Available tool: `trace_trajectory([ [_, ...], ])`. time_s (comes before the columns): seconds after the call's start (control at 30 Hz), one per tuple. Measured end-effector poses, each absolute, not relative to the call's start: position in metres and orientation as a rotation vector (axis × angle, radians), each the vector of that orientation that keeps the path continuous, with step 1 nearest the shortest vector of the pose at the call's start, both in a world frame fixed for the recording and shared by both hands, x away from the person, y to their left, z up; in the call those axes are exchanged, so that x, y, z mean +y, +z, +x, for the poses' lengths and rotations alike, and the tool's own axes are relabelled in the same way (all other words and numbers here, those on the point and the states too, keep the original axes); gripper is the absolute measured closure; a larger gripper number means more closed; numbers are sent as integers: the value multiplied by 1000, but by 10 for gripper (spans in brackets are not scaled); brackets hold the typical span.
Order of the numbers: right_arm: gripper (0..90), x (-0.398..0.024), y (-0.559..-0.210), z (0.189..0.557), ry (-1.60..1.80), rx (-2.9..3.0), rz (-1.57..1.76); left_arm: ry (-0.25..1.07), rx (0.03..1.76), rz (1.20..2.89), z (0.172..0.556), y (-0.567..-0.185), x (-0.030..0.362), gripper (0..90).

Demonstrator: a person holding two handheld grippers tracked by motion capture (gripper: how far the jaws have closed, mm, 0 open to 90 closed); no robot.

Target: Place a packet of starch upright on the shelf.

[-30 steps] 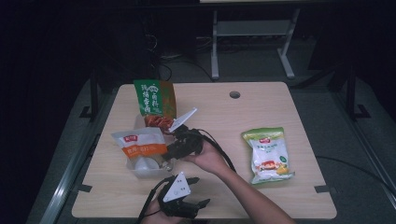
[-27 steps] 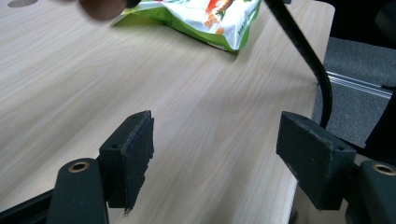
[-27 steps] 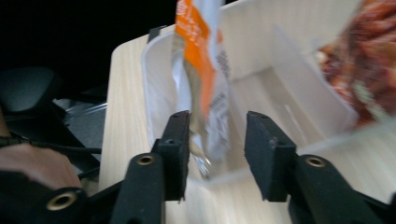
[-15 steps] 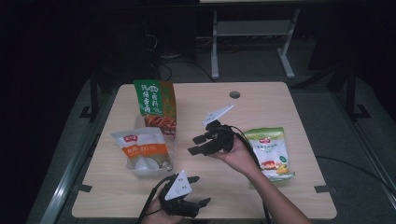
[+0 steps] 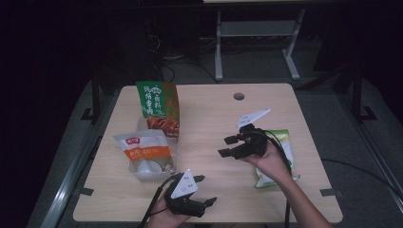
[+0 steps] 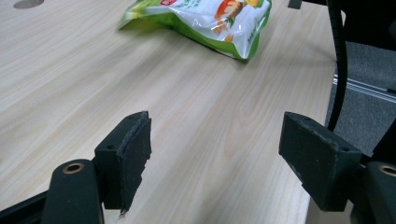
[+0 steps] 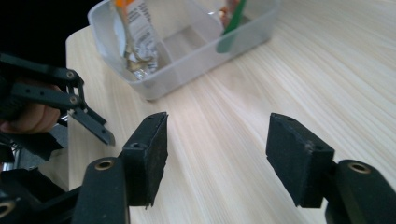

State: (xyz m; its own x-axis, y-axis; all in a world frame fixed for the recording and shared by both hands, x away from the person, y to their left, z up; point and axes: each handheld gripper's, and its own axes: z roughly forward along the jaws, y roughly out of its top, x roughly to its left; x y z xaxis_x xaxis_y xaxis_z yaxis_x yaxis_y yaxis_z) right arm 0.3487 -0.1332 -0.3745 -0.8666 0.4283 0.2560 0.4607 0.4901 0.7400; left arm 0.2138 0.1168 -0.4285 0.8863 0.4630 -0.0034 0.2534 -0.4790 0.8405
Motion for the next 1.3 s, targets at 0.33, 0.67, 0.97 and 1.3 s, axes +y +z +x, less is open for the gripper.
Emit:
trace_trajectory([
  [0.33, 359, -186, -380, 341, -1349, -2693, -948, 288, 511, 2115, 223, -425, 107, 244],
  [0.67, 350, -242, -398, 334, -1267, -2700, -1160, 274, 522, 2112, 234, -423, 93, 242],
  [0.97, 346, -286, -415, 328, -1201, -2681, -1343, 268, 514, 2102, 240, -421, 78, 243],
  [1.3, 333, -313, -432, 331, -1149, -2636, -1468, 260, 508, 2097, 243, -421, 68, 243],
])
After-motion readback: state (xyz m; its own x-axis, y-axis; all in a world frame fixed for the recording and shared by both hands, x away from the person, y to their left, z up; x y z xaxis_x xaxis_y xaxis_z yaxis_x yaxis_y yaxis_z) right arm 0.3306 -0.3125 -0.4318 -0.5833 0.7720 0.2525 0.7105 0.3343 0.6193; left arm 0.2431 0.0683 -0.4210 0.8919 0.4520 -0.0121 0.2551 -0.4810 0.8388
